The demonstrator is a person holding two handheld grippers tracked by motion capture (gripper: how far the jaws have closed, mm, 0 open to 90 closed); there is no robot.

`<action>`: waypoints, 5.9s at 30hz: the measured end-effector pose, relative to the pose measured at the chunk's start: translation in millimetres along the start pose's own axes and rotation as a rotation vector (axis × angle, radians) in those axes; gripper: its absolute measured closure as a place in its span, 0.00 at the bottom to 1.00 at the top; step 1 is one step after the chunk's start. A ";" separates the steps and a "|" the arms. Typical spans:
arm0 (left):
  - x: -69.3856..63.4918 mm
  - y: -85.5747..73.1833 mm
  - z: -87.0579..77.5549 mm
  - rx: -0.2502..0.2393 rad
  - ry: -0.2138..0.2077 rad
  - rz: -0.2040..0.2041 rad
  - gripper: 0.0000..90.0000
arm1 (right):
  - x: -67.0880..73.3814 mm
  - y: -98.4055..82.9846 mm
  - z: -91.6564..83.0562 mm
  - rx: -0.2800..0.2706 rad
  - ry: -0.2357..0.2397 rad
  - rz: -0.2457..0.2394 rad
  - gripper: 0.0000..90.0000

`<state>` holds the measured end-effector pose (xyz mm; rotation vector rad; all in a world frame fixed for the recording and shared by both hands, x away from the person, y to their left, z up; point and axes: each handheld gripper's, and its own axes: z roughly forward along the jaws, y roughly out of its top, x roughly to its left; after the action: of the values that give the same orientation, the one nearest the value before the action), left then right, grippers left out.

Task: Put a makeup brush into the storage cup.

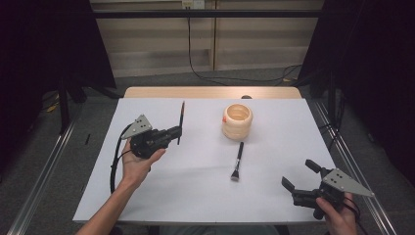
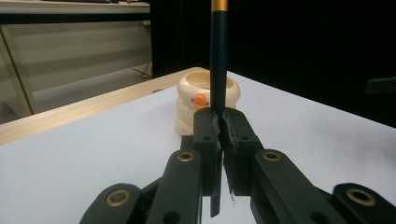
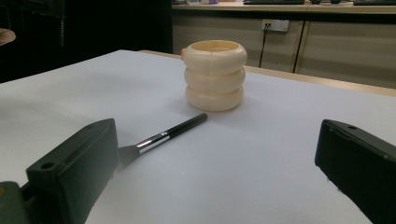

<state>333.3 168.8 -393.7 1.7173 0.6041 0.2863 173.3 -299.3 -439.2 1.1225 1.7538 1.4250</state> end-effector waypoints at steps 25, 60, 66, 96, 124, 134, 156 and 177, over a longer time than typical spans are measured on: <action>-30.2 -4.6 2.7 -0.009 -0.068 0.010 0.94 | 5.5 3.3 5.6 -0.002 0.059 -0.003 0.00; -66.2 -2.0 20.0 0.003 -0.155 0.036 0.94 | 51.4 48.6 62.4 -0.052 0.341 -0.052 0.00; -70.4 -2.6 23.5 0.006 -0.168 0.036 0.94 | 58.4 59.8 70.9 -0.034 0.390 -0.057 0.00; -91.7 3.9 58.5 0.022 -0.223 0.058 0.94 | 73.1 109.1 110.3 -0.061 0.507 -0.090 0.23; -95.8 -5.1 61.3 0.038 -0.241 0.060 0.94 | 66.1 99.6 121.8 -0.039 0.584 -0.036 0.73; -96.0 -6.2 61.9 0.033 -0.243 0.059 0.94 | 63.1 98.5 123.2 -0.029 0.598 -0.001 0.80; -96.3 -11.3 63.7 0.027 -0.251 0.080 0.93 | 62.8 98.7 123.5 0.001 0.614 -0.012 0.93; -91.8 -10.7 61.4 0.024 -0.177 0.038 0.27 | 63.3 100.4 121.0 -0.010 0.604 -0.033 0.93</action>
<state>284.9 69.7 -406.5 1.7570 0.4467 0.1520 271.8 -181.9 -367.0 0.6841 2.1435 1.8807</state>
